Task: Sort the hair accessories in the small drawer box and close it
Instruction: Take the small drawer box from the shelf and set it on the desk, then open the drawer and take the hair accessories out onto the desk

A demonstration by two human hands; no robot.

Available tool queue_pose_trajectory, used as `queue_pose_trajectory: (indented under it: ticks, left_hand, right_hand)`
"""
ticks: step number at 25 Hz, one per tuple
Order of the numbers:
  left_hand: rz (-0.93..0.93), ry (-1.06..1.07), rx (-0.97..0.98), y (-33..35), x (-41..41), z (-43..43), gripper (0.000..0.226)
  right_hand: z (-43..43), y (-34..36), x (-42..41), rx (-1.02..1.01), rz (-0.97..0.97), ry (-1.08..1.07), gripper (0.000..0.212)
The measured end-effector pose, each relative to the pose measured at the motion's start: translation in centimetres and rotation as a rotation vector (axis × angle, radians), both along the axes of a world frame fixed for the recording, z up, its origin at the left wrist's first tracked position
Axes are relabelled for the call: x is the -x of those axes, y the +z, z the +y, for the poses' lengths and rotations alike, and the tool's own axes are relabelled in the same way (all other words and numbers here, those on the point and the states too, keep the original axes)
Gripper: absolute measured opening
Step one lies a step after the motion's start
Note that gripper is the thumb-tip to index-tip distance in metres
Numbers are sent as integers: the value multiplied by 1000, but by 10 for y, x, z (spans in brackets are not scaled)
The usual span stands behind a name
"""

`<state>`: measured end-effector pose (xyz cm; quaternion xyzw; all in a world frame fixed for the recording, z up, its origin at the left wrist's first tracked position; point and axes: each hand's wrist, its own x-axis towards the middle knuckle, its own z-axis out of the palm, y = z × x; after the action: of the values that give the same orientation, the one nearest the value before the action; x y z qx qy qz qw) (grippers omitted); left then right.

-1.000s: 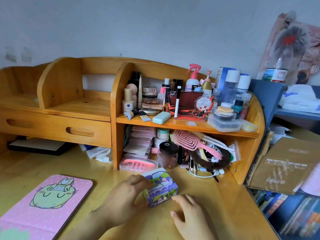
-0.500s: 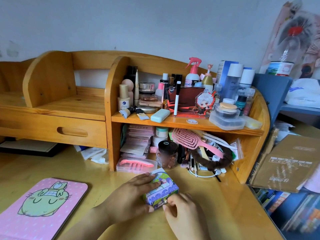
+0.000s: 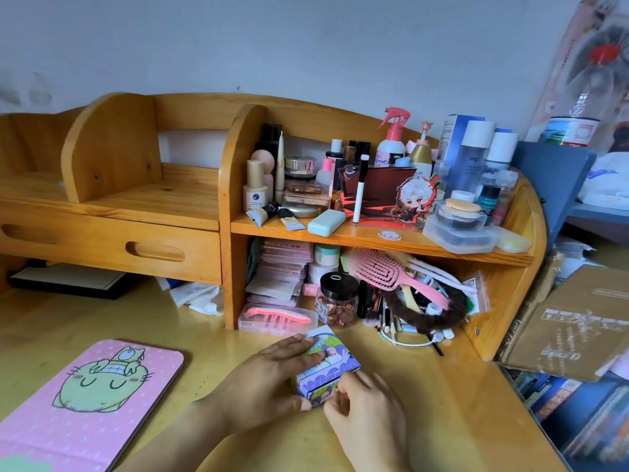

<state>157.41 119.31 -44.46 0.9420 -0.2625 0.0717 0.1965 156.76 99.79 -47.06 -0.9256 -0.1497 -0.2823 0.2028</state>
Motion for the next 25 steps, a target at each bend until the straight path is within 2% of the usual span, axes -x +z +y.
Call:
queue_pose_trajectory:
  ticks: [10, 25]
  left_hand:
    - [25, 1, 0, 2, 1, -1, 65]
    - [74, -18, 30, 3, 1, -1, 64]
  right_hand:
    - [-12, 0, 7, -60, -13, 22, 14]
    - [-30, -3, 27, -101, 9, -8, 20]
